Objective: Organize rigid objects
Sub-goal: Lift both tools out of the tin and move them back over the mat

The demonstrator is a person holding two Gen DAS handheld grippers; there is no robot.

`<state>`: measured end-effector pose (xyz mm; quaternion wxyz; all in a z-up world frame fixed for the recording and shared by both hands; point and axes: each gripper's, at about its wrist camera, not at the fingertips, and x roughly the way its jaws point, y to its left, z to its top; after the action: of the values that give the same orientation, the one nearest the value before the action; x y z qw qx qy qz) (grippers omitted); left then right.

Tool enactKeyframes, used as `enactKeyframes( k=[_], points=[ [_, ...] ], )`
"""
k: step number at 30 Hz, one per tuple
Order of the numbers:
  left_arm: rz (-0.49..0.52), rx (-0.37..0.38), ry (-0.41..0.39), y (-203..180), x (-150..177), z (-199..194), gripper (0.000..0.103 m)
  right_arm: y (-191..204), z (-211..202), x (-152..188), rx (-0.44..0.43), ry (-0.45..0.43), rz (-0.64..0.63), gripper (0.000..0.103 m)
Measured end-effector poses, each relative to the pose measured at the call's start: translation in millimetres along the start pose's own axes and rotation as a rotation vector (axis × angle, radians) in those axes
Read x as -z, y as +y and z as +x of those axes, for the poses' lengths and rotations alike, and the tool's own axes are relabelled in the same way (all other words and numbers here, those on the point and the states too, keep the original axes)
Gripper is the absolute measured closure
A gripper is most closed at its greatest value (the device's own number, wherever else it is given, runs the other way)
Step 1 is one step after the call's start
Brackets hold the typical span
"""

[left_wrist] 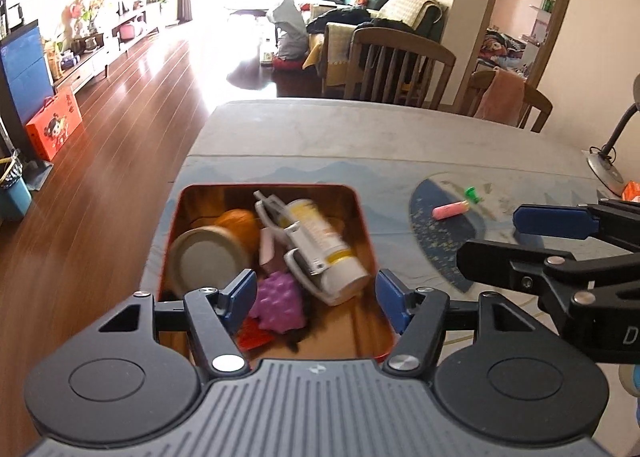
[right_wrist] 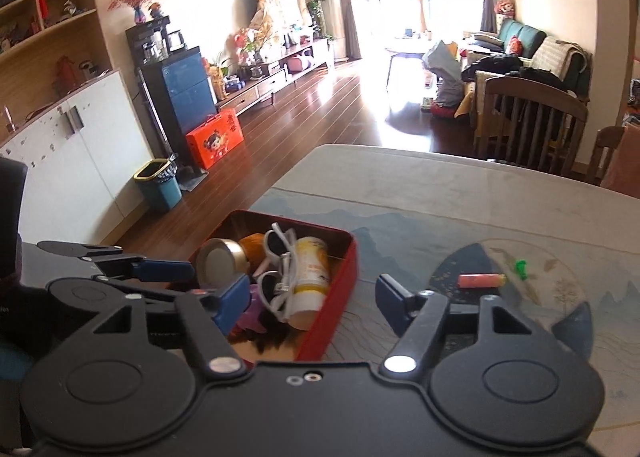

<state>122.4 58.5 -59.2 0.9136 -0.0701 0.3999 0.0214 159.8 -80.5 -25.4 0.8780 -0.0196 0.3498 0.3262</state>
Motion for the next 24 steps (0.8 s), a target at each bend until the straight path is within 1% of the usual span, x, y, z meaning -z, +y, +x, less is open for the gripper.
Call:
enactKeyframes(
  k=[2,3,4,9,11,14,19,24],
  points=[
    [0.010,0.001,-0.008,-10.6,-2.5,1.5,0.032,-8.9,-5.2,1.5,0.006,-0.005,0.006,0.024],
    [0.013,0.005,-0.011,-15.0,-3.5,2.2,0.031,-13.1,-8.1,2.4,0.009,-0.009,0.008,0.023],
    [0.015,0.010,-0.014,-21.4,-5.0,3.8,0.031,-17.9,-10.7,3.0,0.015,-0.012,0.009,0.020],
    [0.027,0.018,-0.025,-49.2,-11.0,11.4,0.030,-50.5,-20.2,7.5,0.042,-0.025,0.043,0.011],
    [0.025,0.019,-0.026,-59.7,-13.6,16.5,0.029,-64.3,-23.4,9.6,0.054,-0.031,0.056,0.006],
    [0.016,0.027,-0.026,-75.4,-15.8,24.8,0.023,-86.3,-27.6,13.0,0.065,-0.040,0.069,0.002],
    [0.016,0.031,-0.034,-101.3,-20.1,40.7,0.020,-123.9,-30.5,18.5,0.073,-0.040,0.093,0.001],
    [0.019,0.017,-0.015,-128.8,-23.4,67.3,0.020,-161.3,-24.9,23.3,0.081,-0.016,0.094,0.001]
  ],
)
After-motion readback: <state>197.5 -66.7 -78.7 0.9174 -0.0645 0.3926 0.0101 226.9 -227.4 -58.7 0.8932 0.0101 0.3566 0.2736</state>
